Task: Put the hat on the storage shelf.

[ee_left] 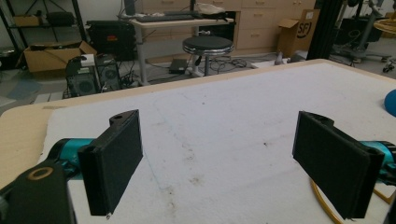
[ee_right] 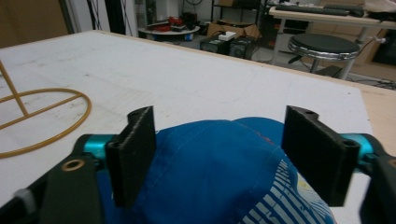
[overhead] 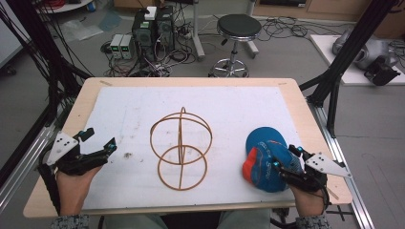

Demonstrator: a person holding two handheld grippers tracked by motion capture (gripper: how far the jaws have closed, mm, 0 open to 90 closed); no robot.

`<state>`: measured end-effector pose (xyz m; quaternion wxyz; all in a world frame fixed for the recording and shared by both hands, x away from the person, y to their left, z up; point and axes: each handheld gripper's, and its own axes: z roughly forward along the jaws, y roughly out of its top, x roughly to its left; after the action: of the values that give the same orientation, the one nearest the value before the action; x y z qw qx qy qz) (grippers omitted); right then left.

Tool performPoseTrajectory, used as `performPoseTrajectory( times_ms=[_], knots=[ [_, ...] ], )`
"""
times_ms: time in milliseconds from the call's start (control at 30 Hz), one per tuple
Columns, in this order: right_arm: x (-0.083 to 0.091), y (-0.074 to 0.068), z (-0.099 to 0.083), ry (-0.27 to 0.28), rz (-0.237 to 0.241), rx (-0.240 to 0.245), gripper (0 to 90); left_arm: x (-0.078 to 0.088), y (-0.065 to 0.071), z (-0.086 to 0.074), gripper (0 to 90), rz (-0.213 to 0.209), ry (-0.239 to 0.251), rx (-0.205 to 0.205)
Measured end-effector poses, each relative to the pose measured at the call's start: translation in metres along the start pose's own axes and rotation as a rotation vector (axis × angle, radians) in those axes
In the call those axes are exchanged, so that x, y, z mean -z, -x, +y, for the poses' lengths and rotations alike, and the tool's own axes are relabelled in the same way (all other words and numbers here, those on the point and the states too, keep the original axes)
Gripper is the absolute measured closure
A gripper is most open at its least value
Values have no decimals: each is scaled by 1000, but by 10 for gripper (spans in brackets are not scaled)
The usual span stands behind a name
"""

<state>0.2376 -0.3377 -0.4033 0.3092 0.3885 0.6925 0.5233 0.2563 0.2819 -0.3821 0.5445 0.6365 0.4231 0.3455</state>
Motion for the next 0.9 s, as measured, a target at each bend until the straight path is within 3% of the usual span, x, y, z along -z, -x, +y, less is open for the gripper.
performPoseTrajectory(
  times_ms=[367,433,533,700,900],
  knots=[
    [0,0,-2,-56,16,14,530,-1,1,0,162,-7,0,-3],
    [-1,0,-2,-68,15,11,534,0,1,1,162,-6,0,-5],
    [-1,1,-2,-66,8,16,454,0,1,1,162,-6,3,-1],
    [-3,1,-2,-104,-4,41,454,0,0,1,162,-11,-1,-2],
    [-3,0,-2,-132,-7,44,601,0,1,0,162,-12,-2,-3]
  ],
)
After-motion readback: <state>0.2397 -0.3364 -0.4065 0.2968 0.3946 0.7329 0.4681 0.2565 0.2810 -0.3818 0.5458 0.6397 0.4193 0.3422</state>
